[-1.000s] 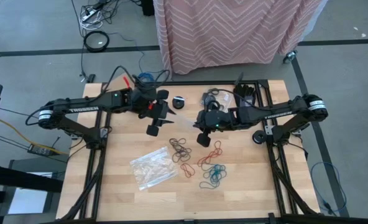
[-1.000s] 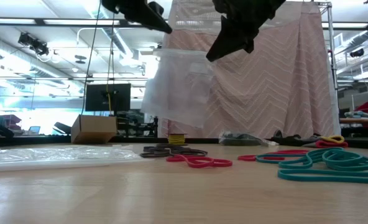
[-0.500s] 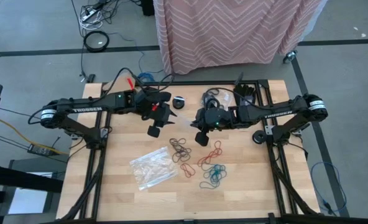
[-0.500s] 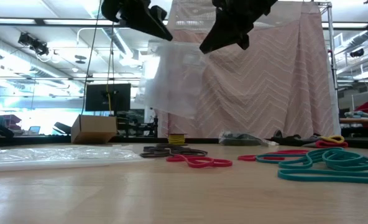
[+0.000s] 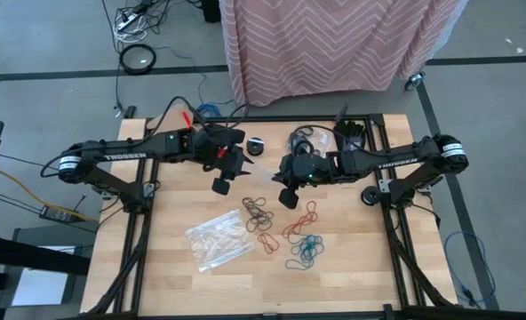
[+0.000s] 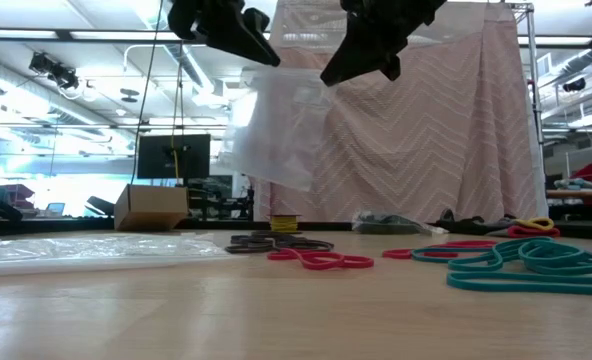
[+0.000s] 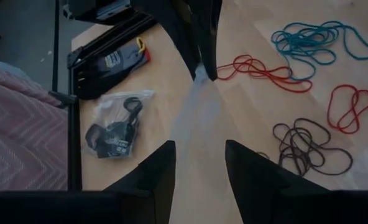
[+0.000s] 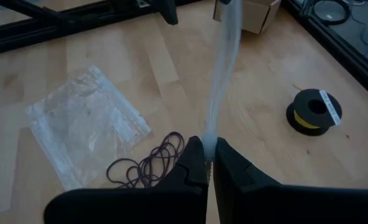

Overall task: Sort rubber bands
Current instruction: Open the transparent zip bag

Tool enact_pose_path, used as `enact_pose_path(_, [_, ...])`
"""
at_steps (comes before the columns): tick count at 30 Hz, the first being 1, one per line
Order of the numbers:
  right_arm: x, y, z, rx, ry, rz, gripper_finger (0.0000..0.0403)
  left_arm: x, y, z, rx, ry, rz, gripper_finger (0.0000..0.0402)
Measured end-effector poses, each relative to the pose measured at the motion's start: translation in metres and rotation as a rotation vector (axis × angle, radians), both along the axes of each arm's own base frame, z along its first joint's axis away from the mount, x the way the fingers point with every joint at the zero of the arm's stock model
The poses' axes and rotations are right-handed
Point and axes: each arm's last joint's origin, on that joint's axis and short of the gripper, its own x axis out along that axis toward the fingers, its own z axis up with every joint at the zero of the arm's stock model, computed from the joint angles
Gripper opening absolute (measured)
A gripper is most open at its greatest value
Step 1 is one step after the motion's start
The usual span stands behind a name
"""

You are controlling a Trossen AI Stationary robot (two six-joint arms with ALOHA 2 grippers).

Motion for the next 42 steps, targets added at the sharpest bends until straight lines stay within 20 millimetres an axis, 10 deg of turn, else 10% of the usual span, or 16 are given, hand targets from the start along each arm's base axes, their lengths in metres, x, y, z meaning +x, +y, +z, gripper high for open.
enact_pose_path(31, [0.007, 0.003, 0.009, 0.056, -0.113, 0.076, 0.0002, -0.005, 0.002, -0.013, 0.023, 0.143, 0.052, 0.0143])
enact_pose_path(42, [0.007, 0.008, 0.01, 0.088, -0.126, 0.117, 0.0002, 0.003, 0.005, -0.022, 0.043, 0.17, 0.119, 0.0034])
